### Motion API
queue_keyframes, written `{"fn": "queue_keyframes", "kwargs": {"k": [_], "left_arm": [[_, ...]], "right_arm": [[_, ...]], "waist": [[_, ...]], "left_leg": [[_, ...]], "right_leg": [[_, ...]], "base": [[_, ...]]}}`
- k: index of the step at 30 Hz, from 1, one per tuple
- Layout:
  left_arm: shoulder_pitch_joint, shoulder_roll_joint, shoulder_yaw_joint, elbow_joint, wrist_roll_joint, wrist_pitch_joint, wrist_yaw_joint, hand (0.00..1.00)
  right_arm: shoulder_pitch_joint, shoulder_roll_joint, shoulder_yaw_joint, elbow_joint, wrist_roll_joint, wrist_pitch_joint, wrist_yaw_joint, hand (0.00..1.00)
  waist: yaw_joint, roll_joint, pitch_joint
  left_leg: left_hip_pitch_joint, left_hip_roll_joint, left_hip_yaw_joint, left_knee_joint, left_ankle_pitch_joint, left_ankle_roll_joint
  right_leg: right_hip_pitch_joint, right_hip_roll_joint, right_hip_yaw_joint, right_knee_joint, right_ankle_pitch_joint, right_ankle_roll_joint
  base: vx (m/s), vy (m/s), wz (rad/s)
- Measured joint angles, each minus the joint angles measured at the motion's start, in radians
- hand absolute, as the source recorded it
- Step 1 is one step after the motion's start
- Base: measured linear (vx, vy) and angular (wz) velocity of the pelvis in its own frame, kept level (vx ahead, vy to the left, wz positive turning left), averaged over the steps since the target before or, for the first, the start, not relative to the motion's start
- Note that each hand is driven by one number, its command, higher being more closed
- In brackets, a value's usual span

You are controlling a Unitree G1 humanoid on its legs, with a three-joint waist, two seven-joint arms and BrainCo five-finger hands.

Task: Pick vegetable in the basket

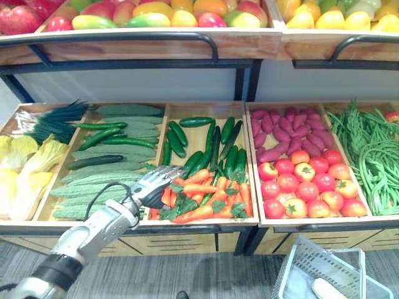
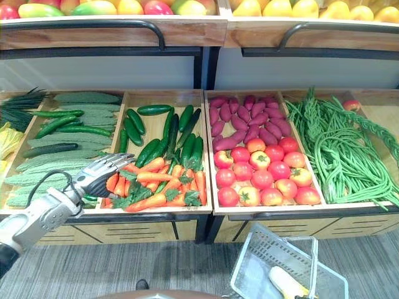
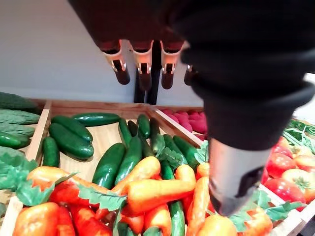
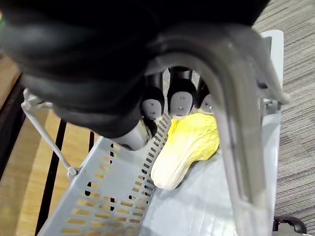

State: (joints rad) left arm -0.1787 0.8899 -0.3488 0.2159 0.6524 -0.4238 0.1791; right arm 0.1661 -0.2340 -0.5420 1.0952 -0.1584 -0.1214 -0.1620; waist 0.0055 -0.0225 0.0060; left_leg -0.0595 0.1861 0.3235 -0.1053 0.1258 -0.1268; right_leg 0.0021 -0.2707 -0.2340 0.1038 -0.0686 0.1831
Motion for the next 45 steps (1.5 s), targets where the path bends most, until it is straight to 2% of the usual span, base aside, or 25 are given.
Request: {"fn": "queue_keyframes", "kwargs": {"k": [4,6,9,14,16,19,21,25,31,37,39,45], "left_arm": [[-0.05,-0.078,-0.007,0.055,0.04,0.043,0.009,0.0],[-0.069,-0.093,-0.019,0.078,0.041,0.048,0.01,0.0],[-0.111,-0.119,-0.035,0.124,0.068,0.081,0.011,0.0],[-0.145,-0.151,-0.037,0.173,0.071,0.11,0.012,0.0],[-0.17,-0.159,-0.039,0.193,0.077,0.126,0.012,0.0],[-0.224,-0.183,-0.039,0.196,0.077,0.143,0.013,0.0],[-0.257,-0.218,-0.039,0.231,0.077,0.148,0.013,0.0],[-0.288,-0.234,-0.039,0.233,0.077,0.154,0.015,0.0],[-0.365,-0.267,-0.04,0.261,0.077,0.179,0.032,0.0],[-0.385,-0.268,-0.052,0.264,0.077,0.188,0.036,0.0],[-0.409,-0.268,-0.074,0.275,0.077,0.189,0.036,0.0],[-0.451,-0.289,-0.079,0.323,0.08,0.196,0.035,0.0]], "right_arm": [[0.009,0.005,0.011,-0.035,-0.009,0.007,0.015,1.0],[0.014,0.008,0.011,-0.053,-0.011,0.008,0.015,1.0],[0.014,0.013,0.013,-0.071,-0.02,0.009,0.015,1.0],[0.012,0.028,0.034,-0.102,-0.021,0.01,0.013,1.0],[0.012,0.033,0.032,-0.105,-0.021,0.01,0.013,1.0],[-0.011,0.032,0.019,-0.107,-0.021,0.012,0.011,1.0],[-0.025,0.033,0.019,-0.107,-0.021,0.016,0.011,1.0],[-0.046,0.03,0.017,-0.129,-0.02,0.016,0.011,1.0],[-0.074,0.019,0.0,-0.183,-0.019,0.015,0.006,1.0],[-0.072,0.016,0.0,-0.184,-0.019,0.019,-0.002,1.0],[-0.073,0.016,0.0,-0.185,-0.019,0.022,-0.002,1.0],[-0.077,0.015,0.0,-0.203,-0.019,0.022,-0.002,1.0]], "waist": [[0.003,0.009,-0.004],[0.004,0.01,-0.003],[0.003,0.009,0.0],[0.005,-0.005,0.011],[0.004,-0.011,0.017],[0.011,-0.012,0.02],[0.007,-0.015,0.024],[0.001,-0.007,0.039],[-0.001,0.006,0.102],[0.013,0.004,0.113],[0.018,0.003,0.118],[0.014,-0.003,0.128]], "left_leg": [[-0.022,0.006,0.028,0.0,0.007,0.002],[-0.022,0.007,0.038,0.0,0.007,0.003],[-0.021,0.008,0.053,0.0,0.015,0.005],[-0.026,0.008,0.074,0.0,0.018,0.003],[-0.037,0.007,0.078,0.0,0.029,0.002],[-0.078,0.006,0.087,0.006,0.043,0.005],[-0.079,0.005,0.102,0.007,0.057,0.011],[-0.084,0.017,0.112,0.007,0.063,0.009],[-0.127,0.018,0.132,0.003,0.061,0.008],[-0.13,0.015,0.157,0.001,0.055,0.005],[-0.134,0.014,0.161,0.001,0.062,0.014],[-0.154,0.009,0.162,0.005,0.068,0.02]], "right_leg": [[-0.019,0.004,-0.003,-0.019,0.009,0.016],[-0.018,0.004,-0.004,-0.027,0.006,0.01],[-0.022,0.002,-0.002,-0.035,0.005,0.012],[-0.032,0.0,0.002,-0.051,0.006,0.011],[-0.044,-0.002,0.007,-0.047,0.017,0.03],[-0.097,-0.002,0.022,-0.029,0.023,0.034],[-0.105,-0.005,0.025,-0.019,0.024,0.035],[-0.136,0.002,0.037,0.013,0.024,0.035],[-0.195,0.002,0.056,0.022,0.024,0.034],[-0.218,-0.002,0.08,0.022,0.033,0.034],[-0.225,-0.004,0.084,0.022,0.037,0.036],[-0.245,-0.008,0.086,0.022,0.045,0.041]], "base": [[-0.11,0.007,0.0],[-0.07,0.012,-0.01],[-0.04,0.011,-0.03],[0.04,0.003,-0.09],[0.1,-0.014,-0.07],[0.09,-0.014,-0.09],[0.08,-0.011,-0.04],[0.02,-0.017,-0.11],[-0.08,0.014,-0.06],[-0.05,0.013,-0.1],[0.01,-0.003,-0.06],[0.04,-0.008,0.01]]}}
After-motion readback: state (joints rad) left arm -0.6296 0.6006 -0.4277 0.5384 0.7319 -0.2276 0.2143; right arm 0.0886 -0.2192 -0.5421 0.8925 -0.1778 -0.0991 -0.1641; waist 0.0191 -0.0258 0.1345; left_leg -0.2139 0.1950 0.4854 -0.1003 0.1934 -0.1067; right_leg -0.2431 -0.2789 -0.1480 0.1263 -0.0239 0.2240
